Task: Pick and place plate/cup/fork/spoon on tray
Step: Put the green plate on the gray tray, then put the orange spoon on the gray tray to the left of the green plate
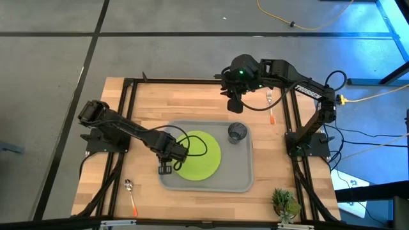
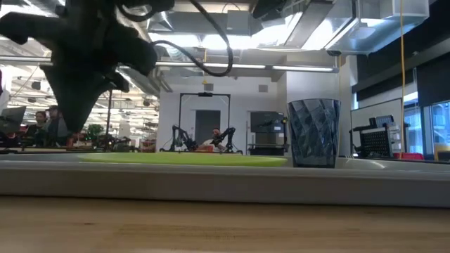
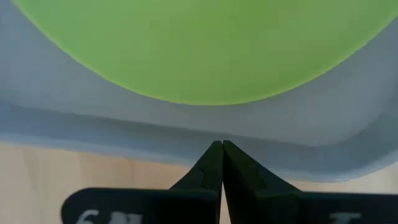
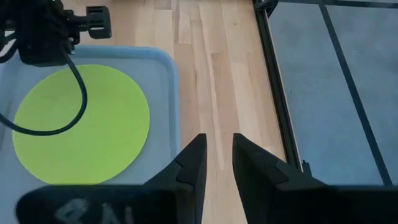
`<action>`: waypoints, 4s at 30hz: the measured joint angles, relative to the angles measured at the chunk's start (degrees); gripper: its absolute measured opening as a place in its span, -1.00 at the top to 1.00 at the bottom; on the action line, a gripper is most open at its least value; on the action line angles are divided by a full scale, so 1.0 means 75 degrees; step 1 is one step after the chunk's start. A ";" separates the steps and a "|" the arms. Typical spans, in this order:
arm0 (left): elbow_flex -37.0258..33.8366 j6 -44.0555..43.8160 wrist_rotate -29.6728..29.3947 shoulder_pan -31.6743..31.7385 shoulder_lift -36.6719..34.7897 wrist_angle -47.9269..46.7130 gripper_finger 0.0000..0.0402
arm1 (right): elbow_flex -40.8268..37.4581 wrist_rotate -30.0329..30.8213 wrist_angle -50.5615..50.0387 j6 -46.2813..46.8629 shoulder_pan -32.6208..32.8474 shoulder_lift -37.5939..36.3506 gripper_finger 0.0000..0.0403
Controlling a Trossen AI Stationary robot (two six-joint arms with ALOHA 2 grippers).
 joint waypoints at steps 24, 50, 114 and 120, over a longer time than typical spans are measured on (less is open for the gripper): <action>-0.0832 0.0619 0.0208 0.0201 -0.0001 0.2262 1.00 | 0.0000 -0.1862 -0.0020 -0.0423 -0.0003 0.0000 0.61; -0.0457 0.0872 0.0001 0.0642 0.0190 0.0831 1.00 | 0.0000 -0.1868 -0.0024 -0.0376 -0.0002 0.0003 0.61; 0.0467 -1.4031 0.0545 -0.4934 -0.2230 -0.0843 0.94 | -0.0003 0.0218 -0.2060 0.0949 0.0863 -0.0321 0.61; 0.0461 -1.4262 0.1307 -0.5059 -0.2026 -0.0804 0.81 | -0.0003 0.0218 -0.1860 0.1330 0.0860 -0.0321 0.61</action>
